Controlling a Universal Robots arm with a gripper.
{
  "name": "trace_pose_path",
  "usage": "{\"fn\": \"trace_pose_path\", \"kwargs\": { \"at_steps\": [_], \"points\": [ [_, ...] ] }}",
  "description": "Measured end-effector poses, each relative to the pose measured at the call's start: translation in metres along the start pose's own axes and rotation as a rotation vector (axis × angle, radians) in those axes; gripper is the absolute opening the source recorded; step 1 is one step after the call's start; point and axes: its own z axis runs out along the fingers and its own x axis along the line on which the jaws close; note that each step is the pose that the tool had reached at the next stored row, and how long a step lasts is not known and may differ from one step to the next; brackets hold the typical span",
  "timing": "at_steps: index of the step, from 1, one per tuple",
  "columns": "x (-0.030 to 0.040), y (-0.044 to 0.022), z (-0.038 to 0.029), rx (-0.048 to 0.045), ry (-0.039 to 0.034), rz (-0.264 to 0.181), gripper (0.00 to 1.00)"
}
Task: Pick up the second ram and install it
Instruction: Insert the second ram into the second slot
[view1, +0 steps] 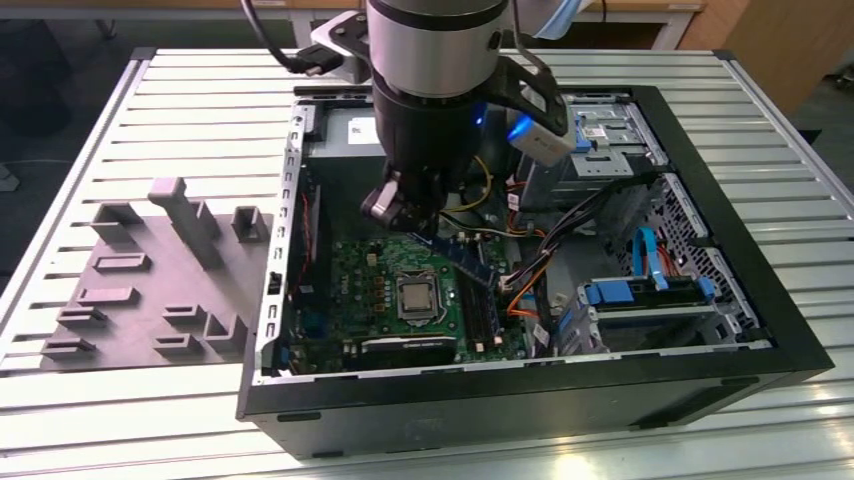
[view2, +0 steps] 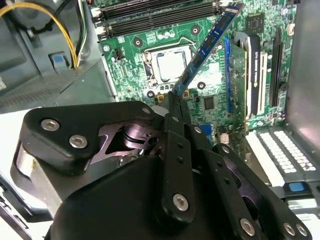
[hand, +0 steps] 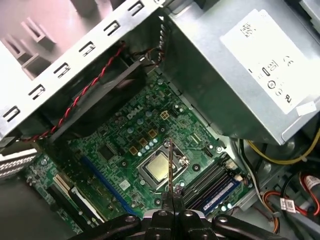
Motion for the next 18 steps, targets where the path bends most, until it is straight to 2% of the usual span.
{"fn": "trace_pose_path", "kwargs": {
  "at_steps": [2, 3, 18],
  "points": [
    [0.0000, 0.0000, 0.0001, 0.0010, -0.0006, 0.024, 0.11],
    [0.0000, 0.0000, 0.0001, 0.0040, -0.0022, 0.094, 0.11],
    [0.0000, 0.0000, 0.0004, 0.0109, -0.0060, 0.258, 0.11]
  ]
}}
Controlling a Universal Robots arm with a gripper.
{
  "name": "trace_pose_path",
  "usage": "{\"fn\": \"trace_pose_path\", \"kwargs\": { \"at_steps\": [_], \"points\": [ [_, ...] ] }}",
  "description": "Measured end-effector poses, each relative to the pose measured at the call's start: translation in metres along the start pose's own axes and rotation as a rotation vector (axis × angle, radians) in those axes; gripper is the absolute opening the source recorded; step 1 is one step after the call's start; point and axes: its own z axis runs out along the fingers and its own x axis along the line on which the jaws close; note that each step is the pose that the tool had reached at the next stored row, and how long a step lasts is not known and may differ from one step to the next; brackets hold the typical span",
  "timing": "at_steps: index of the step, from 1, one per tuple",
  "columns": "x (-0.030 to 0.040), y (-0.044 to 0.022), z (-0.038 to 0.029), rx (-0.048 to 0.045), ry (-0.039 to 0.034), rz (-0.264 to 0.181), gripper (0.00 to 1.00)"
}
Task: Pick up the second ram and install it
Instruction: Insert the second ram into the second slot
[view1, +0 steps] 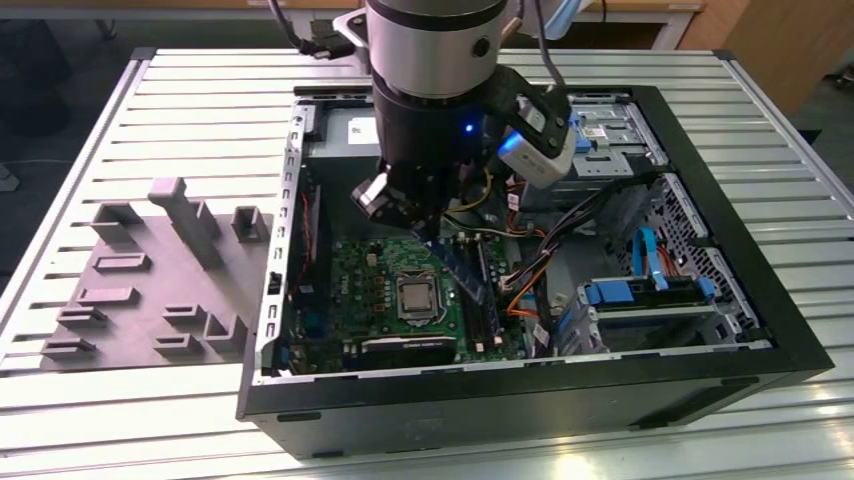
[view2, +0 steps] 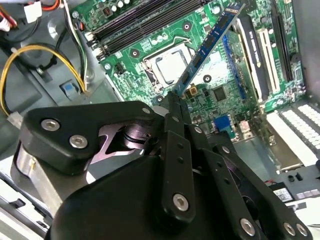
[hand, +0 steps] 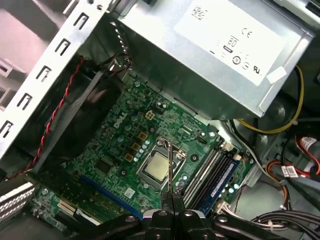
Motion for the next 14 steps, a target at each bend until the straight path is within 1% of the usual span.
{"fn": "trace_pose_path", "kwargs": {
  "at_steps": [14],
  "points": [
    [0.0000, 0.0000, 0.0004, 0.0070, -0.0038, 0.165, 0.11]
  ]
}}
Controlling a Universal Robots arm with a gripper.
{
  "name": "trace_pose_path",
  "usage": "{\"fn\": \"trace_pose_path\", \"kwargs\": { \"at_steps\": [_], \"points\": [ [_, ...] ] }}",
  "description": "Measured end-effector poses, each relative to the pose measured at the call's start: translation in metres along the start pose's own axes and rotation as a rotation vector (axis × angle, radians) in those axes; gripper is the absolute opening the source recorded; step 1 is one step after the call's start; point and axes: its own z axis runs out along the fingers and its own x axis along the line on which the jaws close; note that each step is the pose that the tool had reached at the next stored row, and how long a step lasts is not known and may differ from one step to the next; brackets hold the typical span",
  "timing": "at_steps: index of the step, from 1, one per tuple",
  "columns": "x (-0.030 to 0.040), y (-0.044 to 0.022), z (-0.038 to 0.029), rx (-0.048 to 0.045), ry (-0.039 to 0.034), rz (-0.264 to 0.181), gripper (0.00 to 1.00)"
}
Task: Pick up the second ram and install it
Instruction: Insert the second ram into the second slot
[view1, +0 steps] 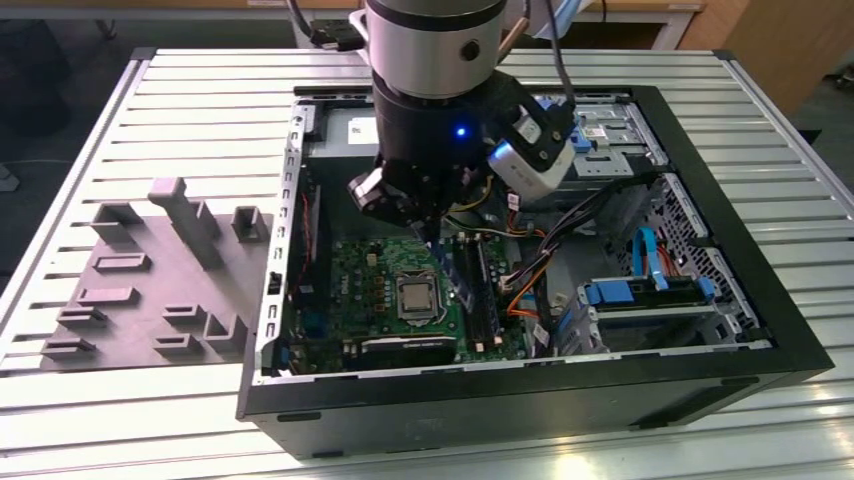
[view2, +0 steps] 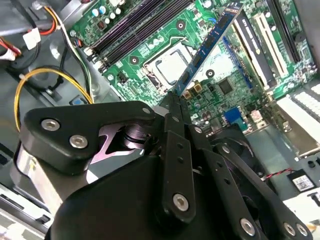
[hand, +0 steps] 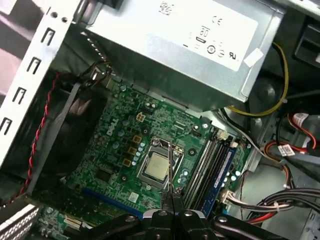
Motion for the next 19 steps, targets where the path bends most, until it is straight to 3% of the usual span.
{"fn": "trace_pose_path", "kwargs": {
  "at_steps": [19],
  "points": [
    [0.0000, 0.0000, 0.0007, 0.0102, -0.0056, 0.242, 0.11]
  ]
}}
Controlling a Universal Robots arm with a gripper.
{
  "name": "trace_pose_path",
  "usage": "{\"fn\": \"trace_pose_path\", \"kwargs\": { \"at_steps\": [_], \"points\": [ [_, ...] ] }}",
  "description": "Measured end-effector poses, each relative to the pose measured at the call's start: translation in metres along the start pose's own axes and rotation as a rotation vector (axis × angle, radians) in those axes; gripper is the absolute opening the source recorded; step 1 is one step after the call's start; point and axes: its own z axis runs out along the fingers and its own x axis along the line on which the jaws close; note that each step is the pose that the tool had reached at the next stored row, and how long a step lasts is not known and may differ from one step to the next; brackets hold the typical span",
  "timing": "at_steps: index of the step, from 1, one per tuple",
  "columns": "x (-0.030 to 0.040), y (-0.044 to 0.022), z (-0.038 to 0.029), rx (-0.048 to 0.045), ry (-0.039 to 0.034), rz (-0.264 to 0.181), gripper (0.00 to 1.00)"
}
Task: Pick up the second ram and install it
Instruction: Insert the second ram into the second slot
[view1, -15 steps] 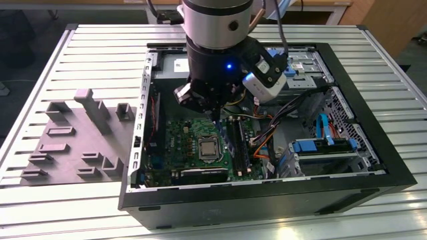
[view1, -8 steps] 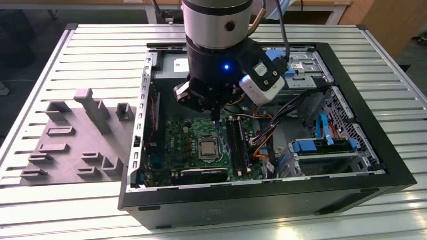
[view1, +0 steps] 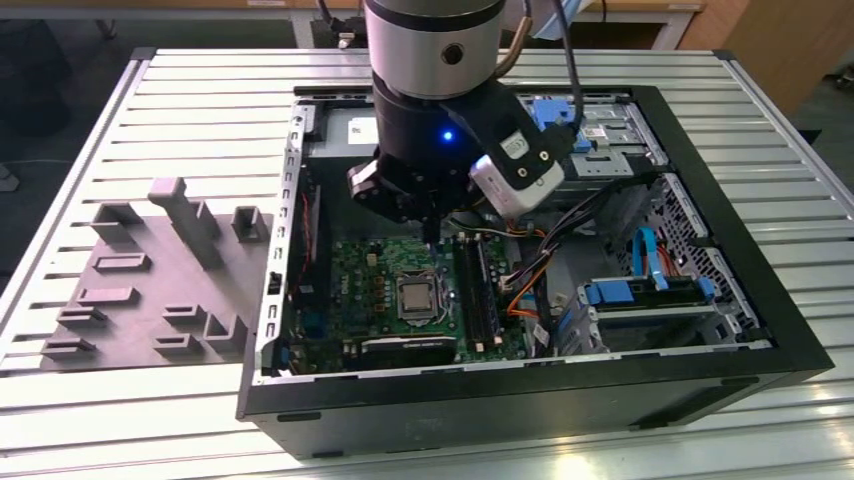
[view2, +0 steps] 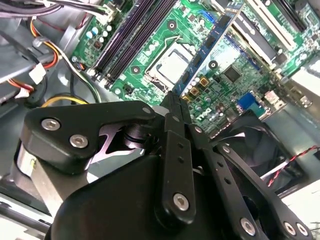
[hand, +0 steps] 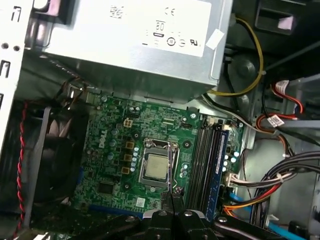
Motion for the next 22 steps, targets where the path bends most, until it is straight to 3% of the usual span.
{"fn": "trace_pose_path", "kwargs": {
  "at_steps": [16, 22],
  "points": [
    [0.0000, 0.0000, 0.0001, 0.0043, -0.0024, 0.103, 0.11],
    [0.0000, 0.0000, 0.0001, 0.0046, -0.0026, 0.109, 0.11]
  ]
}}
